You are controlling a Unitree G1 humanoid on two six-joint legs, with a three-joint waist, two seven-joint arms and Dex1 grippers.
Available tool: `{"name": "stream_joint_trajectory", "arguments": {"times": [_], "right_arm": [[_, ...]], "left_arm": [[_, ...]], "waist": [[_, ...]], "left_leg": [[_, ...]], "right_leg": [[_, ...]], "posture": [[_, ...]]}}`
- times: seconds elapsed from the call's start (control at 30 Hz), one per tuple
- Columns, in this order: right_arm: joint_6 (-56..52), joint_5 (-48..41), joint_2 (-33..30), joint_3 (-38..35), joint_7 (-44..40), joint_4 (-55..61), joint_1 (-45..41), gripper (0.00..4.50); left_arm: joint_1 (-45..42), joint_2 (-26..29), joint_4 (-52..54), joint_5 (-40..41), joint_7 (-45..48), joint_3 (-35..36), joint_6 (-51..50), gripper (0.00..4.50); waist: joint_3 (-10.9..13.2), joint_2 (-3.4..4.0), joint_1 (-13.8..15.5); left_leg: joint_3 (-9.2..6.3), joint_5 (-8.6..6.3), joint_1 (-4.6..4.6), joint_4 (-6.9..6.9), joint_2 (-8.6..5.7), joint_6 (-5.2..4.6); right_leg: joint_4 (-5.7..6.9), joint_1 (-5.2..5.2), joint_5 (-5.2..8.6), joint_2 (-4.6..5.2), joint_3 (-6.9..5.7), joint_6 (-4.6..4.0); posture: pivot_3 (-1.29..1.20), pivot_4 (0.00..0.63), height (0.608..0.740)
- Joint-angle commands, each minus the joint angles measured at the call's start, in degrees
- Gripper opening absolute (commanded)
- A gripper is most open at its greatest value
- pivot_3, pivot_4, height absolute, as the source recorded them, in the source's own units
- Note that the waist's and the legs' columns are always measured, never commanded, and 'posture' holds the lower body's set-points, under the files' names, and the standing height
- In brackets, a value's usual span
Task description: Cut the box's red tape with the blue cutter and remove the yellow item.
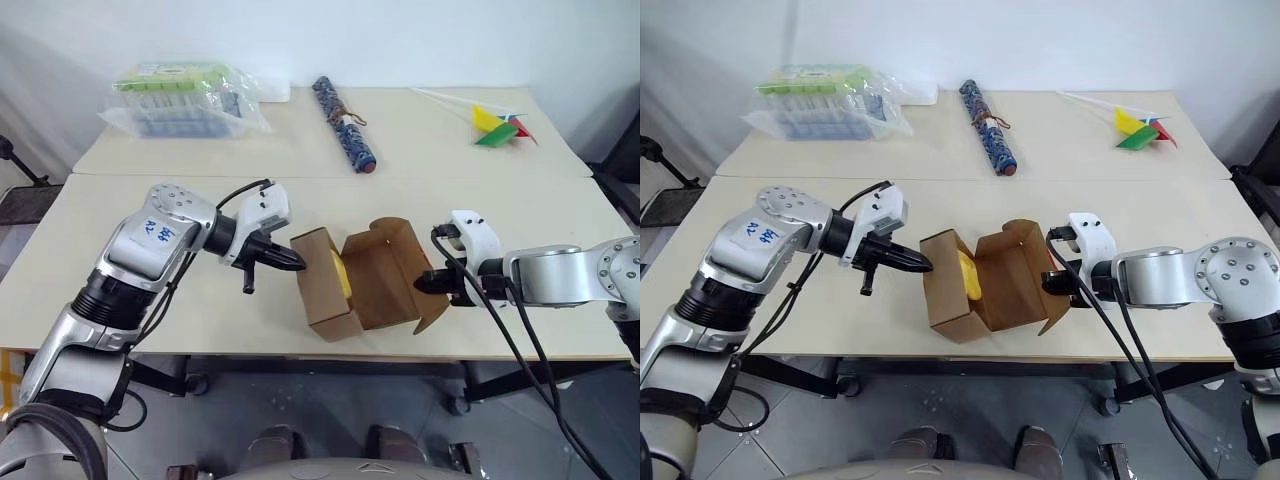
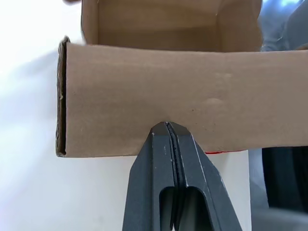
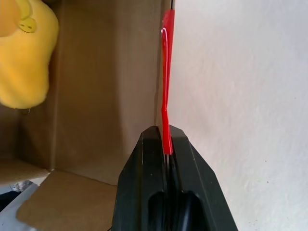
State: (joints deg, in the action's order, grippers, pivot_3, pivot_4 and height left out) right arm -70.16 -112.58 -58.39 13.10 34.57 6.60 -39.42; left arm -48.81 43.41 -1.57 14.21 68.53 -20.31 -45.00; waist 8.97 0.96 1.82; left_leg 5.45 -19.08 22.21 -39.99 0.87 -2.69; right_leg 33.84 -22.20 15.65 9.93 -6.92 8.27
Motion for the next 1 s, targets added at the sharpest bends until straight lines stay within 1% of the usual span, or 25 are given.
{"name": "stream_joint_trajectory", "arguments": {"times": [0.03, 0.07, 0.1, 0.13, 0.17, 0.2, 0.23, 0.3, 0.43, 0.5, 0.6, 0.63, 0.73, 0.8, 0.9, 1.0], "right_arm": [[-0.04, -0.42, -1.17, -1.93, -0.14, 2.0, -0.06, 0.05], [0.06, -0.42, -1.12, -1.99, -0.27, 2.17, 0.21, 0.05], [0.18, -0.42, -1.03, -2.04, -0.38, 2.28, 0.46, 0.05], [0.29, -0.42, -0.93, -2.03, -0.41, 2.37, 0.76, 0.05], [0.38, -0.42, -0.8, -2.0, -0.41, 2.4, 1.05, 0.05], [0.48, -0.42, -0.68, -1.95, -0.37, 2.39, 1.36, 0.05], [0.54, -0.42, -0.62, -1.91, -0.35, 2.37, 1.55, 0.05], [0.57, -0.42, -0.49, -1.66, -0.19, 2.08, 1.63, 0.05], [0.49, -0.42, 0.45, -0.77, 0.28, 1.13, 0.64, 0.05], [0.39, -0.42, 0.89, -0.65, 0.3, 0.9, -0.05, 0.05], [0.06, -0.42, 1.0, -0.33, 0.55, 0.45, -0.74, 0.05], [-0.03, -0.42, 0.97, -0.22, 0.61, 0.36, -0.9, 0.05], [-0.26, -0.42, 0.59, -0.12, 0.64, 0.09, -1.23, 0.05], [-0.41, -0.42, 0.13, -0.26, 0.59, 0.03, -1.24, 0.05], [-0.47, -0.42, -0.64, -0.68, 0.52, 0.45, -0.81, 0.05], [-0.63, -0.42, -1.3, -0.94, 0.37, 0.2, -0.88, 0.05]], "left_arm": [[5.43, 0.39, -4.23, -8.12, -4.11, -8.02, -1.86, 0.0], [5.71, 0.35, -4.07, -8.43, -4.26, -7.87, -2.08, 0.0], [5.95, 0.25, -3.98, -8.86, -4.44, -7.77, -2.17, 0.0], [6.24, 0.04, -3.9, -9.2, -4.54, -7.68, -2.16, 0.0], [6.52, -0.35, -3.96, -9.56, -4.65, -7.42, -1.97, 0.0], [6.65, -0.92, -4.24, -9.89, -5.07, -7.19, -1.97, 0.0], [6.71, -1.34, -4.45, -10.12, -5.34, -7.01, -2.01, 0.0], [6.51, -2.1, -5.02, -10.49, -5.6, -6.81, -1.63, 0.0], [5.01, -5.4, -7.89, -11.26, -6.94, -5.85, -0.58, 0.0], [4.7, -6.1, -8.54, -11.67, -6.85, -5.52, -0.26, 0.0], [4.42, -6.69, -9.29, -11.88, -6.65, -4.73, 0.28, 0.0], [4.34, -6.81, -9.45, -11.55, -6.6, -3.95, 0.51, 0.0], [3.09, -6.69, -10.69, -8.61, -6.19, 1.51, -0.38, 0.0], [1.82, -6.29, -11.18, -6.47, -5.57, 5.18, -1.18, 0.0], [-0.51, -5.5, -11.3, -3.11, -4.94, 9.73, -4.3, 0.0], [-6.61, -4.49, -9.33, 0.75, -2.8, 12.86, -8.24, 0.0]], "waist": [[-0.07, 0.2, 0.69], [-0.04, 0.27, 0.85], [0.06, 0.14, 0.85], [0.21, -0.21, 1.12], [0.18, -0.27, 1.32], [0.16, -0.17, 1.39], [0.15, -0.07, 1.4], [0.15, -0.05, 1.39], [0.16, -0.07, 1.47], [0.16, -0.07, 1.46], [0.16, -0.07, 1.46], [0.16, -0.07, 1.45], [0.24, -0.16, 1.33], [0.45, -0.35, 0.95], [1.0, -0.83, 0.2], [1.16, -1.06, -0.34]], "left_leg": [[-0.02, -0.03, -0.04, 0.0, -0.05, -0.07], [-0.03, -0.05, -0.04, 0.01, -0.11, -0.13], [0.04, -0.05, 0.03, 0.04, -0.17, -0.17], [0.11, -0.03, 0.23, 0.04, -0.18, -0.2], [-0.09, 0.09, 0.57, -0.04, -0.13, -0.01], [-0.2, 0.18, 0.75, -0.06, -0.13, 0.15], [-0.16, 0.15, 0.81, -0.05, -0.24, 0.11], [-0.1, 0.13, 0.88, -0.04, -0.34, 0.01], [-0.13, 0.15, 0.93, -0.05, -0.45, -0.15], [-0.12, 0.16, 0.94, -0.05, -0.46, -0.2], [-0.12, 0.15, 0.95, -0.04, -0.46, -0.21], [-0.12, 0.15, 0.95, -0.04, -0.45, -0.21], [-0.12, 0.15, 0.98, -0.03, -0.45, -0.21], [-0.11, 0.16, 1.06, -0.03, -0.42, -0.2], [-0.09, 0.19, 1.22, -0.02, -0.33, -0.13], [-0.04, 0.22, 1.7, -0.05, -0.33, -0.08]], "right_leg": [[-0.01, 0.03, 0.0, 0.09, -0.03, -0.02], [-0.03, 0.03, 0.02, 0.16, -0.03, -0.1], [-0.06, -0.06, 0.01, 0.22, 0.0, -0.19], [0.03, -0.3, -0.05, 0.25, 0.03, -0.09], [0.06, -0.51, -0.09, 0.27, -0.03, -0.03], [-0.04, -0.58, -0.11, 0.24, -0.22, -0.08], [-0.04, -0.6, -0.12, 0.3, -0.27, -0.09], [-0.01, -0.58, -0.13, 0.38, -0.33, -0.07], [-0.13, -0.46, -0.18, 0.42, -0.45, 0.02], [-0.3, -0.41, -0.34, 0.42, -0.44, 0.31], [-0.34, -0.41, -0.37, 0.43, -0.44, 0.37], [-0.34, -0.42, -0.37, 0.44, -0.44, 0.37], [-0.36, -0.44, -0.37, 0.44, -0.45, 0.37], [-0.33, -0.53, -0.38, 0.43, -0.45, 0.38], [-0.29, -0.71, -0.39, 0.38, -0.61, 0.4], [-0.08, -1.27, -0.46, 0.39, -0.86, 0.51]], "posture": [[0.0, 0.15, 0.74], [0.0, 0.15, 0.74], [0.0, 0.15, 0.74], [0.0, 0.15, 0.74], [0.0, 0.15, 0.74], [0.0, 0.15, 0.74], [0.0, 0.15, 0.74], [0.0, 0.15, 0.74], [0.0, 0.15, 0.74], [0.0, 0.15, 0.74], [0.0, 0.15, 0.74], [0.0, 0.15, 0.74], [0.0, 0.15, 0.74], [0.0, 0.15, 0.74], [0.0, 0.15, 0.74], [0.0, 0.15, 0.74]]}}
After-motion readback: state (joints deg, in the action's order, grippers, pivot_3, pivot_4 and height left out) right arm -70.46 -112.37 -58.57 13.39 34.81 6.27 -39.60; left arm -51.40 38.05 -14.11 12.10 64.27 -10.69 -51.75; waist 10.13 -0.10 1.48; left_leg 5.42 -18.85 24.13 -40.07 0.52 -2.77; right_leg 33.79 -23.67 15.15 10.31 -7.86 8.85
